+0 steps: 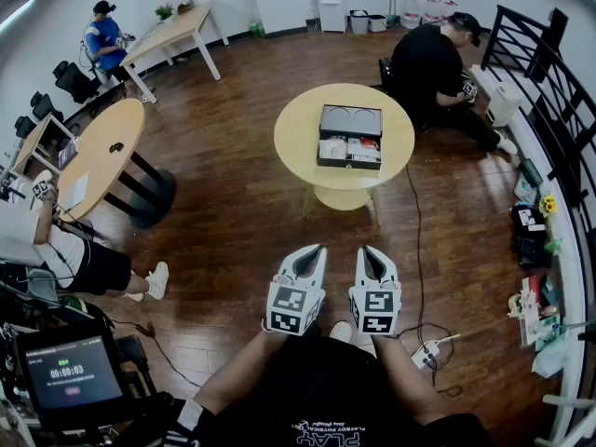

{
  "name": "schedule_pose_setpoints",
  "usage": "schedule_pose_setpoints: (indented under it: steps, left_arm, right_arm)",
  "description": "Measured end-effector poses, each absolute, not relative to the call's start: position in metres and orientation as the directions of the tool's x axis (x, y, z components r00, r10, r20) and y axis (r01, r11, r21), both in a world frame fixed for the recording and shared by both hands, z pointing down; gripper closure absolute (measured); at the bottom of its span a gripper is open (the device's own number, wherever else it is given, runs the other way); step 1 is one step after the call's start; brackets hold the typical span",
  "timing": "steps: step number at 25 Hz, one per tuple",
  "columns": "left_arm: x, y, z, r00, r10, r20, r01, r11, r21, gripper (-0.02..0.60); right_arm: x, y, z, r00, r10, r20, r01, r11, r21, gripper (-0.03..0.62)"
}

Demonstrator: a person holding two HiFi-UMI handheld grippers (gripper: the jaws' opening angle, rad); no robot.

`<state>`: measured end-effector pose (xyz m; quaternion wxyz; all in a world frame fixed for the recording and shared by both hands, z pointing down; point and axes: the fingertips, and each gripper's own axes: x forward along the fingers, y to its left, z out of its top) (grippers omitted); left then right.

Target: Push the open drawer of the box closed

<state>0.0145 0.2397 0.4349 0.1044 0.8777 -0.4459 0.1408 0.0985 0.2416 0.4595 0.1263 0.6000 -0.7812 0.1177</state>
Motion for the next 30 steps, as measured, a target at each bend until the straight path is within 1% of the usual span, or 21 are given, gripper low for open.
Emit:
schedule_pose_setpoints:
  steps: [7,13,21,28,30]
  left_arm:
    - [0.009,0.216,0.438,0.565,-0.752,0.339,-0.814,-0.575,0.079,0.584]
    - [-0.004,0.156,0.447,0.567,-0.746,0.349,-0.813,-0.575,0.091,0.584]
    - [-0.016,0.086,0.459,0.571,-0.729,0.377,-0.814,-0.561,0.149,0.584]
    - [-0.027,0.023,0.458,0.561,-0.740,0.370,-0.815,-0.572,0.090,0.584]
    - [-0.029,0.010,0.465,0.570,-0.731,0.375,-0.809,-0.580,0.097,0.584]
  right_arm:
    - [0.099,0.217,0.462,-0.239,-0.906,0.348,-0.968,0.249,-0.017,0.589]
    - [0.090,0.159,0.471,-0.224,-0.903,0.367,-0.972,0.233,-0.019,0.589]
    - [0.081,0.096,0.485,-0.209,-0.886,0.414,-0.975,0.219,-0.023,0.589]
    - [0.091,0.041,0.494,-0.147,-0.889,0.434,-0.986,0.164,0.003,0.589]
    - [0.092,0.029,0.497,-0.131,-0.886,0.444,-0.989,0.150,0.007,0.589]
